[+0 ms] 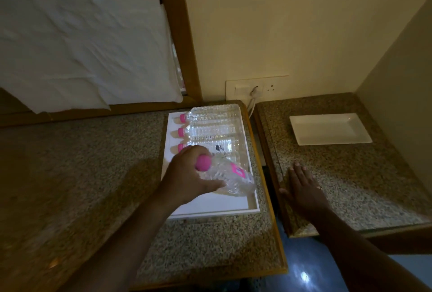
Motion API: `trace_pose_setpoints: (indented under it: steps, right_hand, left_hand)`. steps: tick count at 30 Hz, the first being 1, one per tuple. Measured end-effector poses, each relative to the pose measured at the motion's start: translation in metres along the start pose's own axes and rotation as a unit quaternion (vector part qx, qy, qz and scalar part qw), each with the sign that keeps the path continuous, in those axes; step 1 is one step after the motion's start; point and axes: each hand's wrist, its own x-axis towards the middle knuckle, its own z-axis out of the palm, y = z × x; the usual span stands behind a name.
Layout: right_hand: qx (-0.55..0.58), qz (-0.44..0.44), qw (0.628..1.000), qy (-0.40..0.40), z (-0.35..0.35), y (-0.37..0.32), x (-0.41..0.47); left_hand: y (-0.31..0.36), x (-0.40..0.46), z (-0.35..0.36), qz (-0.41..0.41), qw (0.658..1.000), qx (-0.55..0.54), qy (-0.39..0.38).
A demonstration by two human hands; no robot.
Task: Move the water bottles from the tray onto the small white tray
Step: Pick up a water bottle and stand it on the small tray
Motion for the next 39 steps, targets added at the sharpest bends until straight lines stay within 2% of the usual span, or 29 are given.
trace_pose_setpoints:
  steps: [2,6,12,18,23,27,32,39]
  right_hand:
    - [-0.001,0.001,1.0,-0.002,0.001,0.0,0.0]
    - [0.002,0.004,1.0,0.011,0.0,0.002,-0.003]
    - [0.003,0.001,1.0,0.03,0.007,0.007,-0.013]
    - [0.012,0.007,0.999,0.036,0.003,0.018,-0.012]
    - [0.015,0.063,0.997,0.044,-0.006,0.053,-0.009]
    - [0.024,0.094,0.994,0.056,-0.012,0.097,-0.012]
    - [0.024,0.069,0.994,0.076,-0.015,0.143,-0.018]
    - [0.041,0.052,0.992,0.11,-0.009,0.159,-0.014]
  left_hand:
    - [0.014,0.002,0.014,-0.009,0.997,-0.077,0.003]
    - [0.012,-0.003,0.045,-0.081,0.976,-0.196,0.052]
    - [-0.005,-0.007,0.047,-0.144,0.966,-0.199,0.079]
    - [0.019,0.013,0.035,-0.105,0.975,-0.192,0.049]
    - [0.069,0.056,0.037,-0.055,0.983,-0.174,0.011]
    - [0.116,0.115,0.082,-0.011,0.991,-0.132,-0.018]
    - [0.174,0.191,0.174,0.03,0.992,-0.117,-0.032]
    - [0.214,0.258,0.291,0.064,0.989,-0.124,-0.057]
